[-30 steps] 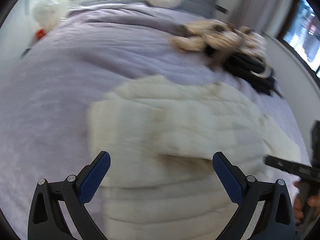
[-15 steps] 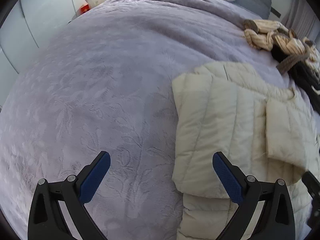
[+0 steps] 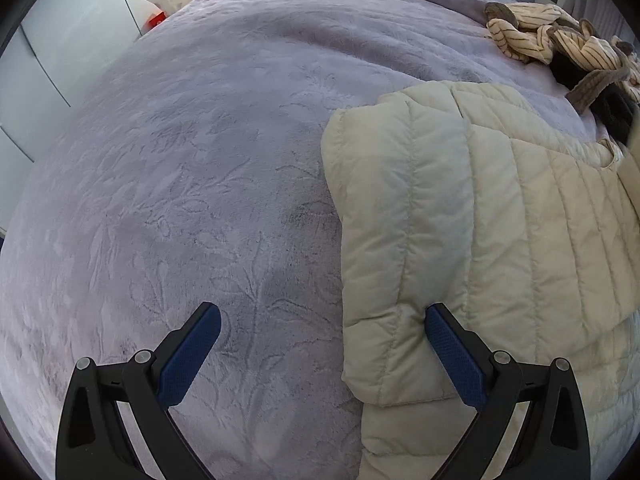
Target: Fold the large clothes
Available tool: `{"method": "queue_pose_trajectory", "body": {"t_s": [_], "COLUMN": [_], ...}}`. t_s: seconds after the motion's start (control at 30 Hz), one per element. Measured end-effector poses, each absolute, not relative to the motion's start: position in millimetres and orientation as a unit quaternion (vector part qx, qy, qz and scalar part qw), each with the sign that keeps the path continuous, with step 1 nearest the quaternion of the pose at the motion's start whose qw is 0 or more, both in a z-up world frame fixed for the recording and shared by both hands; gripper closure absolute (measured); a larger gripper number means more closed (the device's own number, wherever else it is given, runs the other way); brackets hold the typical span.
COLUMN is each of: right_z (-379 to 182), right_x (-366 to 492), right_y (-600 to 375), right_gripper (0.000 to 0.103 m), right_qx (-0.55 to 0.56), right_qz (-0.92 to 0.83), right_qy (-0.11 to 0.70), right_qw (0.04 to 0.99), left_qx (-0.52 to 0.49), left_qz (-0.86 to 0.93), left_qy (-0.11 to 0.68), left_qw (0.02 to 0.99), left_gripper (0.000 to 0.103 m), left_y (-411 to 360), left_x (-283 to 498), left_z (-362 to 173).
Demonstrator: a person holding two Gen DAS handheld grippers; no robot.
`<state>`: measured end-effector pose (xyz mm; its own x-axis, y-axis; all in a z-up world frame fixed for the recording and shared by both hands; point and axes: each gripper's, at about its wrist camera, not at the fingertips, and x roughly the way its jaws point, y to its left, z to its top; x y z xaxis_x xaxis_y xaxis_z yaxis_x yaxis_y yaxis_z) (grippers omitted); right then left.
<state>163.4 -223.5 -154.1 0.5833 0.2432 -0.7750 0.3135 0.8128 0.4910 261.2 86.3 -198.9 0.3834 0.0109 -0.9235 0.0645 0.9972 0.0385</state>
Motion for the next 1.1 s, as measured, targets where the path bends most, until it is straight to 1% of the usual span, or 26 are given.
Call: {"method": "queue_pose_trajectory", "body": {"t_s": [0.1, 0.17, 0.2, 0.23, 0.27, 0.3, 0.37, 0.4, 0.43, 0.47, 0.5, 0.53, 0.57, 0.6, 0.67, 0.8, 0.9, 1.1], "right_z": [-187.0, -197.4, -200.6, -202.5, -203.2, -202.2, -200.4, -200.3, -201.2, -203.1, -205.3, -206.8, -205.8, -205.0, -205.0, -232.3, -241.8, -230.8], "right_x": [147.2, 140.9, 138.8, 137.6, 136.6, 136.1, 138.3, 142.6, 146.0, 147.7, 152.8, 155.8, 157.5, 155.3, 137.7, 115.2, 110.5, 112.1], "right_y": [-250.1, -256.3, -258.6, -260.0, -262.5, -264.9, -267.1, -268.6, -269.4, -269.5, -270.7, -272.2, -272.9, -275.3, -279.3, -283.2, -277.5, -280.1], "right_gripper": [0.093, 0.092, 0.089, 0.076, 0.067, 0.05, 0.048, 0.048, 0.048, 0.05, 0.072, 0.101, 0.101, 0.101, 0.101, 0.101, 0.101, 0.098], "right_qx": [0.411, 0.442, 0.457, 0.467, 0.479, 0.488, 0.496, 0.5, 0.505, 0.513, 0.521, 0.522, 0.517, 0.515, 0.512, 0.537, 0.544, 0.513], "right_qz": [-0.021, -0.011, -0.003, 0.003, 0.008, 0.009, 0.008, 0.008, 0.008, 0.008, 0.006, 0.002, -0.01, -0.015, -0.026, -0.042, -0.037, -0.022], "right_qy": [0.465, 0.464, 0.461, 0.456, 0.448, 0.438, 0.425, 0.424, 0.423, 0.421, 0.421, 0.423, 0.425, 0.42, 0.417, 0.436, 0.443, 0.458], "right_qw": [0.784, 0.768, 0.761, 0.757, 0.755, 0.755, 0.757, 0.755, 0.752, 0.748, 0.742, 0.741, 0.743, 0.748, 0.75, 0.721, 0.712, 0.726], "left_qx": [-0.012, -0.063, -0.079, -0.097, -0.114, -0.132, -0.153, -0.16, -0.161, -0.162, -0.162, -0.163, -0.164, -0.163, -0.131, -0.078, -0.078, -0.07], "left_qz": [-0.041, -0.044, -0.041, -0.037, -0.035, -0.037, -0.037, -0.041, -0.043, -0.049, -0.055, -0.064, -0.072, -0.087, -0.091, -0.084, -0.077, -0.068], "left_qy": [0.54, 0.533, 0.535, 0.538, 0.54, 0.547, 0.558, 0.561, 0.563, 0.568, 0.572, 0.572, 0.572, 0.572, 0.567, 0.564, 0.564, 0.553], "left_qw": [0.841, 0.842, 0.84, 0.837, 0.833, 0.826, 0.815, 0.811, 0.809, 0.805, 0.802, 0.801, 0.8, 0.799, 0.808, 0.817, 0.818, 0.828], "left_gripper": [0.001, 0.001, 0.001, 0.001, 0.001, 0.001, 0.001, 0.007, 0.014, 0.027, 0.041, 0.051, 0.07, 0.079, 0.079, 0.079, 0.079, 0.079], "left_y": [99.2, 116.7, 122.0, 129.0, 136.1, 142.4, 148.1, 148.9, 147.6, 145.7, 143.2, 140.1, 137.3, 132.7, 119.2, 102.4, 103.7, 112.0], "left_x": [269.4, 284.9, 292.5, 302.7, 312.3, 323.1, 339.2, 346.1, 349.4, 354.1, 357.6, 359.5, 358.4, 358.2, 353.0, 350.1, 350.2, 346.7], "left_z": [-184.1, -176.7, -176.8, -177.6, -179.4, -183.0, -190.5, -194.3, -196.6, -199.8, -202.0, -202.6, -203.1, -202.9, -199.9, -202.1, -201.0, -186.1]}}
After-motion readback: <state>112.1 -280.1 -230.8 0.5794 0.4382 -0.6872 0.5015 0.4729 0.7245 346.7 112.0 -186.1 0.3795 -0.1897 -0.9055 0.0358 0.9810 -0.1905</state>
